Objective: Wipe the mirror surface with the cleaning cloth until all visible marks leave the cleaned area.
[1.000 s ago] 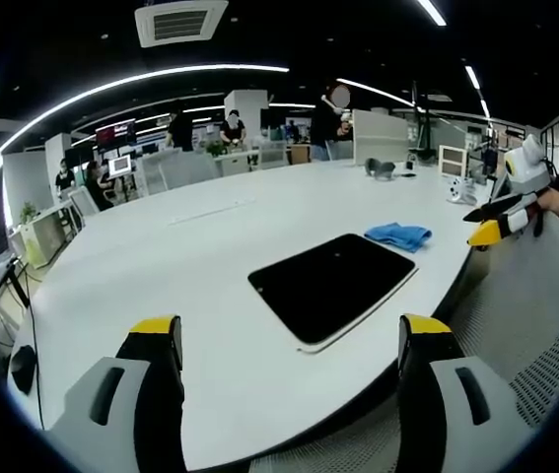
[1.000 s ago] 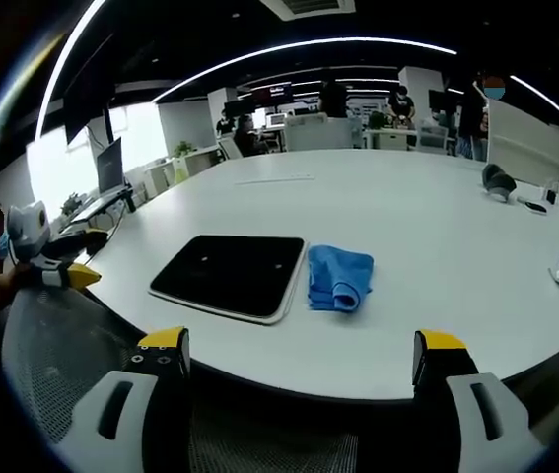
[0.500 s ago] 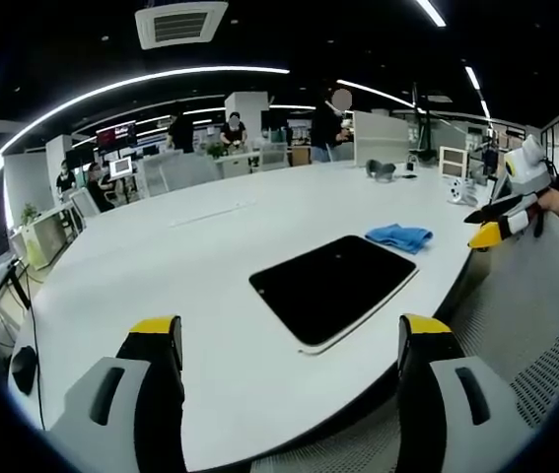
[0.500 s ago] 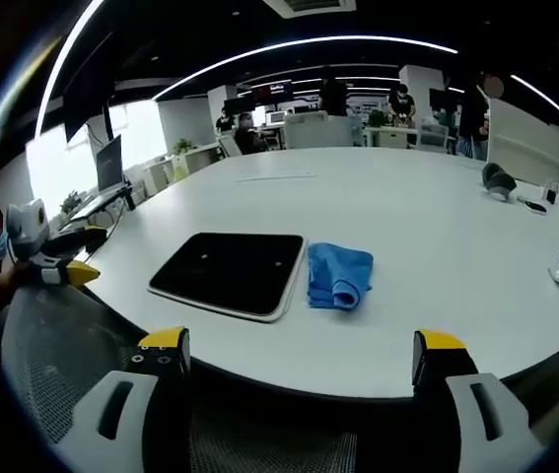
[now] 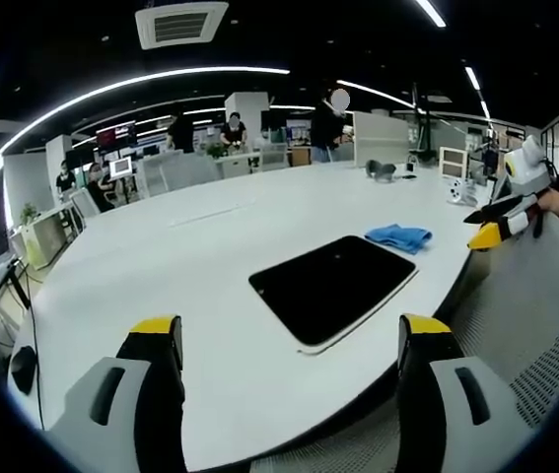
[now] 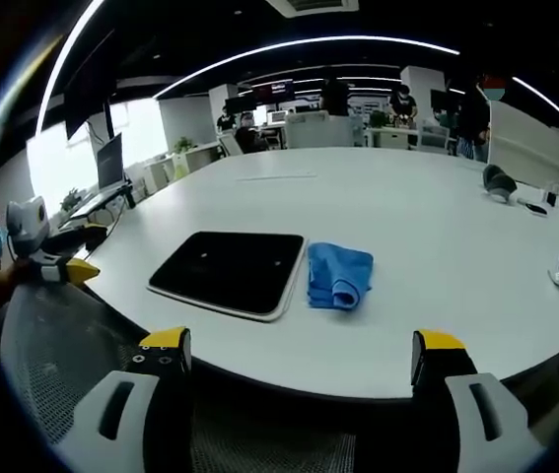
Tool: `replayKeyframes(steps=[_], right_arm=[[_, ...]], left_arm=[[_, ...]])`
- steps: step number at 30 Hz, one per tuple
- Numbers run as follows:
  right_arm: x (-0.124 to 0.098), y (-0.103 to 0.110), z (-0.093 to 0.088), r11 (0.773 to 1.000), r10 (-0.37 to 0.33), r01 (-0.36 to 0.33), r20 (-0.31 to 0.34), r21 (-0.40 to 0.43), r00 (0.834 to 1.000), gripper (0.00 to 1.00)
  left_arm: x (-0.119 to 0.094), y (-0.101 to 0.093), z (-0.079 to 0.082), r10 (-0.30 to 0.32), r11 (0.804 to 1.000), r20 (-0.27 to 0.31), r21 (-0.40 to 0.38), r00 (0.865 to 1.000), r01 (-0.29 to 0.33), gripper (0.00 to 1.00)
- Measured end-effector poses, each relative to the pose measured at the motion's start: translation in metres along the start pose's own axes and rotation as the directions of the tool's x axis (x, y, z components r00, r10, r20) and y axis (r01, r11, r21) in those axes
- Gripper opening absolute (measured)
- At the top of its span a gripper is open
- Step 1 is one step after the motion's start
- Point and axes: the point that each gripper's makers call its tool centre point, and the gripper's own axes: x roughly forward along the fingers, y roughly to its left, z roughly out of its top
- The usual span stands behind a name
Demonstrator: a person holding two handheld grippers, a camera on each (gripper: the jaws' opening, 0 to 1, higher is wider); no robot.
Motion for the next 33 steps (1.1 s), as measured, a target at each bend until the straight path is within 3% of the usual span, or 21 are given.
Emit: replayKeyframes(steps=[33], right_arm=[[-0.0004,-0.0012,0.0058,1.0,0.009,-0.01,0.036,0.018,0.999,0.92]], left_arm=[[0.0005,-0.0009,-0.0008,0.003,1.0,-0.01,0.001,1.0,-0.003,0.88]])
